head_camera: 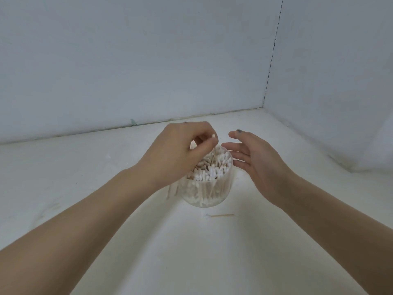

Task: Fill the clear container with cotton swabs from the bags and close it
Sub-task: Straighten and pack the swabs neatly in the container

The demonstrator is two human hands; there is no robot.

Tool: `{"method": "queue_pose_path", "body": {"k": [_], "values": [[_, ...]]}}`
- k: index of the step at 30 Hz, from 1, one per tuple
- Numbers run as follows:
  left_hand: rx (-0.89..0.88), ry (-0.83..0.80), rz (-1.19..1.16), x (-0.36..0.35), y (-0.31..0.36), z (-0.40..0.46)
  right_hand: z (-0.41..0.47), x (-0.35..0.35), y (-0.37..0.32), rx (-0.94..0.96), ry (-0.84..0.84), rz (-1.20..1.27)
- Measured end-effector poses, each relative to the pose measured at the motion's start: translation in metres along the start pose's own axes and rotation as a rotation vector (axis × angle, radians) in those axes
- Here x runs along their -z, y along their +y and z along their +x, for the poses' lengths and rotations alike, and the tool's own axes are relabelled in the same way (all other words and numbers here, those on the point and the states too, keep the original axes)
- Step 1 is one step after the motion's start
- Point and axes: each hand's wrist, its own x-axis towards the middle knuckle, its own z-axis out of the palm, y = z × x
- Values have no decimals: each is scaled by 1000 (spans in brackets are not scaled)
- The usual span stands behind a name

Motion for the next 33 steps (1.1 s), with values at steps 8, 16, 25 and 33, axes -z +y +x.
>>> {"method": "queue_pose_path", "body": {"k": [8, 16, 25, 33], "values": [[161, -229, 73, -12, -4, 10, 1, -2, -4, 4, -20, 19], [219, -82, -49, -24, 1, 13, 15, 19, -3, 135, 186, -230], [262, -130, 3, -32, 2, 14, 26, 56, 22, 17, 30, -1339], [394, -309, 101, -24, 5, 21, 30, 31, 29, 184, -95, -1300]]}}
